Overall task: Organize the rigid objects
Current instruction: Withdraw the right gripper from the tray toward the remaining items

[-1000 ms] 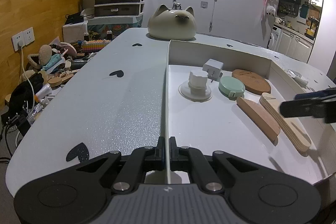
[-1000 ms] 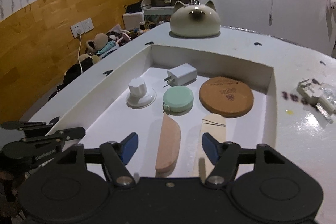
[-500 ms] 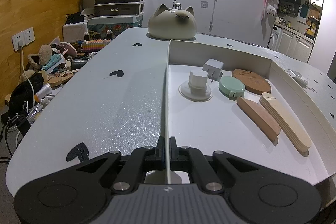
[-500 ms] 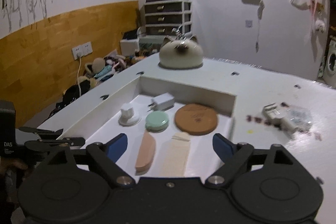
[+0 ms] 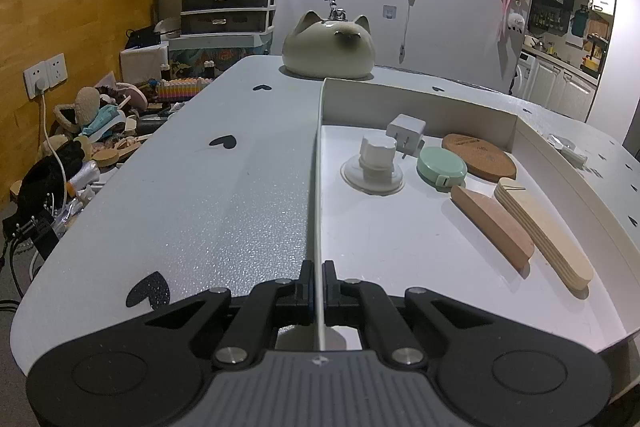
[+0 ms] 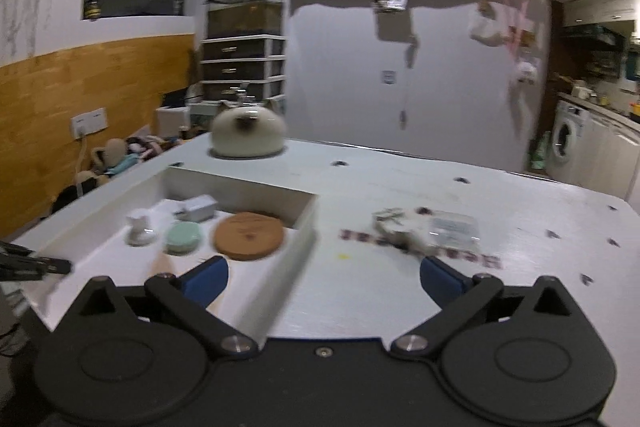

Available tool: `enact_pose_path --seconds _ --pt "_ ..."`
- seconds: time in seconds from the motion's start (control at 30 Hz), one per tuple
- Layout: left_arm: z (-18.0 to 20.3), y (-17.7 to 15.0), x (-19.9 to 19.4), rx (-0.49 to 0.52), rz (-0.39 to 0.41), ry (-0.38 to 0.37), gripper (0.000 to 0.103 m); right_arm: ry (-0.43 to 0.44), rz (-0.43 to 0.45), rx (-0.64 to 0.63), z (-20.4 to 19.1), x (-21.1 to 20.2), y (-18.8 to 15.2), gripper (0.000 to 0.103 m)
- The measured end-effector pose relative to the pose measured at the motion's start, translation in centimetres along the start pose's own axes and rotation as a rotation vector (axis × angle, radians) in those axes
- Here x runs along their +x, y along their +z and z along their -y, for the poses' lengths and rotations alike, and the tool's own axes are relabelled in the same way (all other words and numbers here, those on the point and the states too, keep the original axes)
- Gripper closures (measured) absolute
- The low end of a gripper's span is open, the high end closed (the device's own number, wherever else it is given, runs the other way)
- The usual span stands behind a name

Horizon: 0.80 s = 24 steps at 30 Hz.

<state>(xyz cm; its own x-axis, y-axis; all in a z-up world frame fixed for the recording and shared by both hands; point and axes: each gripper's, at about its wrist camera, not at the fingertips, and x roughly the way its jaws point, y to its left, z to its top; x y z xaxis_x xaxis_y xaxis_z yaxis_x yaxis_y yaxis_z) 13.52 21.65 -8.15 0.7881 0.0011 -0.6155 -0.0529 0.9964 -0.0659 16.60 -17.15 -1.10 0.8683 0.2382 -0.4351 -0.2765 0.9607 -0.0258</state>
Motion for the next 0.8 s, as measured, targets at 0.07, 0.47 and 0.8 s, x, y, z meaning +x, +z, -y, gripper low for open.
enact_pose_path --seconds 0.07,0.47,0.8 --pt "0.1 0.0 -0.1 0.001 0.001 0.001 0.101 -0.037 -0.007 0.015 1.2 0.3 -0.8 0.000" --pt "-0.1 -0.1 -0.1 0.002 0.010 0.000 0.101 -0.129 -0.049 0.078 6.6 4.7 -3.7 0.000" --pt "0.1 -0.1 -0.1 0.023 0.014 -0.003 0.101 -0.029 -0.049 0.008 7.9 9.8 -0.1 0.016"
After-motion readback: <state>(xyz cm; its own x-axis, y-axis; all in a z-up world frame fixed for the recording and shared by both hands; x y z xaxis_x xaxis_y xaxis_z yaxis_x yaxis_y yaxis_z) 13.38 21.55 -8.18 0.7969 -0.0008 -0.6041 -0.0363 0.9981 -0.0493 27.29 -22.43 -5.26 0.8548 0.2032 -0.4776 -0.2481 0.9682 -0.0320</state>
